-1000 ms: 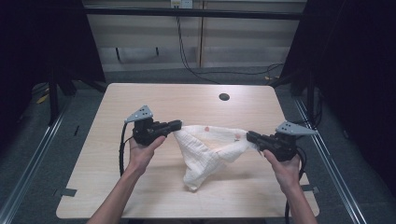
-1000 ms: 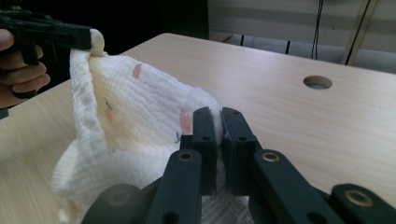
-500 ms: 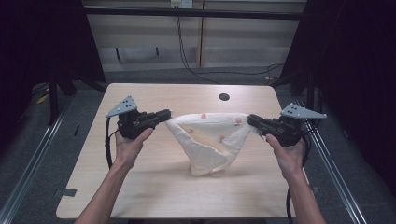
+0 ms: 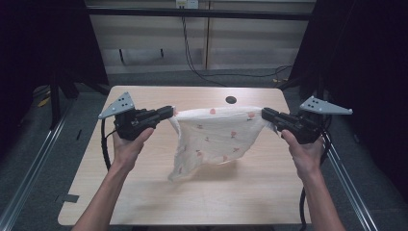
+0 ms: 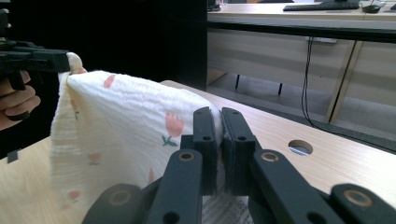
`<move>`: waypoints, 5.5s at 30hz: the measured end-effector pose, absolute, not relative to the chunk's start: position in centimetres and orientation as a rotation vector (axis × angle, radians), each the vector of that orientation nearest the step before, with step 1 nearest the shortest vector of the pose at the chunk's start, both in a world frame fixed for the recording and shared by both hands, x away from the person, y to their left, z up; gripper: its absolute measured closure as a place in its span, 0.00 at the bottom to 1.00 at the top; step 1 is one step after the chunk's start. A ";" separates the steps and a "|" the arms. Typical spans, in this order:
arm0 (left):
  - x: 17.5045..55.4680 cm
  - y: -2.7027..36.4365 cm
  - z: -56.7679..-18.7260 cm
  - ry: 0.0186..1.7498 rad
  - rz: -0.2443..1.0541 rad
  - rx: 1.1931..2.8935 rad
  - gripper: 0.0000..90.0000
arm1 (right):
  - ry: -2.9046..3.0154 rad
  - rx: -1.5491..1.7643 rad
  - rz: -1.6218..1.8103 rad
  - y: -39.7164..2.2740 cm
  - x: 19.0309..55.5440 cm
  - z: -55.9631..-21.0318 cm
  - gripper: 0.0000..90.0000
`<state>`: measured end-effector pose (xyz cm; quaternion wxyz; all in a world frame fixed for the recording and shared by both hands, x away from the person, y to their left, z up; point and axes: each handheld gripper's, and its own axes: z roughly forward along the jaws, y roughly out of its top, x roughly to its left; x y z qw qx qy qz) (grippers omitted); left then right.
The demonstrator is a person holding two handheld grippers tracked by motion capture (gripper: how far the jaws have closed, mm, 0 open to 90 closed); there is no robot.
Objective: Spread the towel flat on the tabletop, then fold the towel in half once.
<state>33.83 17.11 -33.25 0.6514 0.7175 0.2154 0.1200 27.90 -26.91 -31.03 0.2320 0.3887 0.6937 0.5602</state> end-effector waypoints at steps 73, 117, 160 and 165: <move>35.4 16.9 -48.6 0.739 0.027 2.114 0.76 | 2.369 1.246 1.220 -24.0 29.7 -47.2 0.72; 34.3 19.2 -47.2 0.797 0.070 2.081 0.60 | 2.315 1.257 1.146 -25.5 29.5 -46.6 0.71; 42.7 16.6 -50.6 0.934 0.076 2.093 0.64 | 2.305 1.410 1.121 -24.5 39.2 -50.2 0.96; 42.5 15.9 -50.8 0.897 0.039 2.085 0.71 | 2.304 1.389 1.141 -24.4 39.0 -49.9 0.96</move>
